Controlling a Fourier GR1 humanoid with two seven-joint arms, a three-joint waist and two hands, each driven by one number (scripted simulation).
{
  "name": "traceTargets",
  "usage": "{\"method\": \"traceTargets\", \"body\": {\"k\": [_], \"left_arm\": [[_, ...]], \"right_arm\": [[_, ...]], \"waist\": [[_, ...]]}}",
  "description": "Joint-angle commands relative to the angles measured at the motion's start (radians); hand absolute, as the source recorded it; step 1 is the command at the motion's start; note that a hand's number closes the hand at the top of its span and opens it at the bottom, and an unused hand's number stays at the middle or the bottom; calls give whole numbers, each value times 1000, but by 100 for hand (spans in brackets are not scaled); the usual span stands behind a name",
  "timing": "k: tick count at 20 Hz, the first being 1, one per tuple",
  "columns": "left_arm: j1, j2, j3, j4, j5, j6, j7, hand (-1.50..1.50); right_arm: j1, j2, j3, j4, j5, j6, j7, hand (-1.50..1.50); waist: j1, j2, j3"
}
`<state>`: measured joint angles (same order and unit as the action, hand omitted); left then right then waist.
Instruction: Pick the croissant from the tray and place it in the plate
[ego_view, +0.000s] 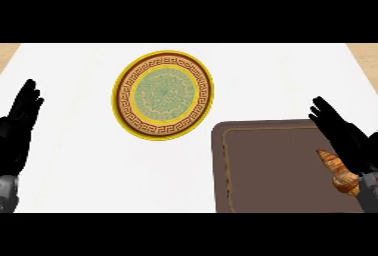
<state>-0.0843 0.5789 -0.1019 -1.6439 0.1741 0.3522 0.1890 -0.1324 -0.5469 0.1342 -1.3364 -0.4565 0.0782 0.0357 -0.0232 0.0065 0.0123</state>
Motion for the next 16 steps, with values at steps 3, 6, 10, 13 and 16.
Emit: {"method": "traceTargets", "body": {"k": [3,6,10,13,16], "left_arm": [[62,15,-26,31,-65,-31,-89,0],[123,43,-17,63,-80,-53,-160,0],[213,-2,-43,75,-78,-64,-240,0],[206,-37,-58,117,-114,-41,-286,0],[216,-33,-33,146,-97,-83,-323,0]], "right_arm": [[-17,-3,-171,-80,-336,201,42,-150],[-59,65,-250,-119,-588,263,83,-150],[112,-35,-395,-227,-317,49,-144,-150],[235,42,-477,-276,-412,72,-202,-150],[388,65,-542,-412,-469,123,-203,-150]], "waist": [[7,-12,-12],[12,-19,-13],[-21,-21,-14],[-30,-16,-13],[-9,-13,-13]]}}
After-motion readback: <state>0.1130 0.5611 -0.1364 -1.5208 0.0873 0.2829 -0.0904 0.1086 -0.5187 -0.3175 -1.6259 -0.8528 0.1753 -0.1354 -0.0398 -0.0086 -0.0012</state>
